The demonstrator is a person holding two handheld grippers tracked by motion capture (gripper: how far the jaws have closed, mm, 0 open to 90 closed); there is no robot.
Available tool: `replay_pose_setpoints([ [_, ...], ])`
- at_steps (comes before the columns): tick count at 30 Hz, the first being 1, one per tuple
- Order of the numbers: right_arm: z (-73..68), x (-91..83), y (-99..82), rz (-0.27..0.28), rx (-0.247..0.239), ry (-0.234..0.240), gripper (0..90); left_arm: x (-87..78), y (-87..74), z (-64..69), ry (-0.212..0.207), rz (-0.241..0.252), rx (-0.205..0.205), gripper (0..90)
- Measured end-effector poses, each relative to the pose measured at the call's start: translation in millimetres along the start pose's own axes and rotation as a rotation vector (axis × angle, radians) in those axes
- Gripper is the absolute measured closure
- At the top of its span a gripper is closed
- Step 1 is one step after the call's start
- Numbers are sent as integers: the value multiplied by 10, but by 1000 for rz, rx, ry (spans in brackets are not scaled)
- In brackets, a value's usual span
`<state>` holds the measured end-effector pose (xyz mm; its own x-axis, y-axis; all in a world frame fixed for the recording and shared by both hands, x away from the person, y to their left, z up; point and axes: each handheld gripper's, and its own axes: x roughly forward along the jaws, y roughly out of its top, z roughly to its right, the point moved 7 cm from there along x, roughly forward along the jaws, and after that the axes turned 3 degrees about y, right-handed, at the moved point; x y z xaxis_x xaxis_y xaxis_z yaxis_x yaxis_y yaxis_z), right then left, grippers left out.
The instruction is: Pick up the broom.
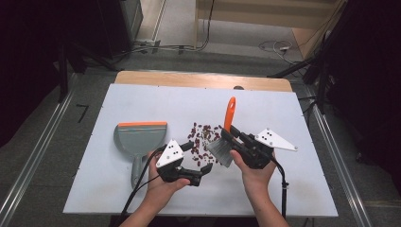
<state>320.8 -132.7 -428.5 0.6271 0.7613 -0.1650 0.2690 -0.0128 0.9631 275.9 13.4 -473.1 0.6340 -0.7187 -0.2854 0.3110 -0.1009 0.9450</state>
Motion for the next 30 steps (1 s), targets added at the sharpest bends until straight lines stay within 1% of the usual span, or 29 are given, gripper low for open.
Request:
replay_pose_setpoints([
  [3, -37, 25, -9, -1, 0, 6, 696, 43, -25, 20, 12, -17, -4, 101],
  [4, -78, 47, -17, -3, -3, 13, 696, 76, -39, 39, 20, -24, -10, 127],
  [5, -78, 47, -17, -3, -3, 13, 696, 76, -39, 39, 20, -24, -10, 131],
  [6, -122, 66, -22, -4, -5, 21, 696, 87, -47, 46, 26, -29, -6, 144],
  [9, -184, 89, -32, -6, -8, 31, 696, 126, -77, 64, 44, -45, -7, 180],
  [10, -205, 97, -35, -7, -11, 35, 696, 126, -77, 64, 44, -45, -7, 195],
  [12, -236, 115, -46, -11, -16, 41, 696, 151, -101, 72, 57, -55, -14, 242],
  [13, -247, 120, -51, -12, -16, 39, 696, 158, -110, 80, 60, -58, -15, 282],
  [16, -285, 133, -55, -12, -13, 46, 696, 165, -123, 94, 69, -61, -5, 356],
  [17, -285, 133, -55, -12, -13, 46, 696, 169, -126, 101, 70, -62, -4, 356],
  [18, -313, 137, -51, -8, -13, 51, 696, 173, -129, 106, 71, -65, -5, 402],
  [19, -325, 138, -49, -7, -11, 49, 696, 177, -129, 116, 62, -62, -11, 412],
  [21, -347, 140, -46, -6, -13, 54, 696, 179, -127, 123, 58, -60, -13, 439],
  [23, -356, 144, -43, -1, -17, 55, 696, 182, -126, 133, 41, -60, -21, 451],
  [24, -377, 145, -43, -3, -15, 56, 696, 182, -127, 136, 38, -60, -21, 484],
  [26, -389, 147, -42, -2, -14, 58, 696, 182, -125, 145, 23, -57, -26, 521],
  [30, -398, 155, -49, -3, -14, 55, 696, 179, -120, 143, 26, -55, -27, 598],
])
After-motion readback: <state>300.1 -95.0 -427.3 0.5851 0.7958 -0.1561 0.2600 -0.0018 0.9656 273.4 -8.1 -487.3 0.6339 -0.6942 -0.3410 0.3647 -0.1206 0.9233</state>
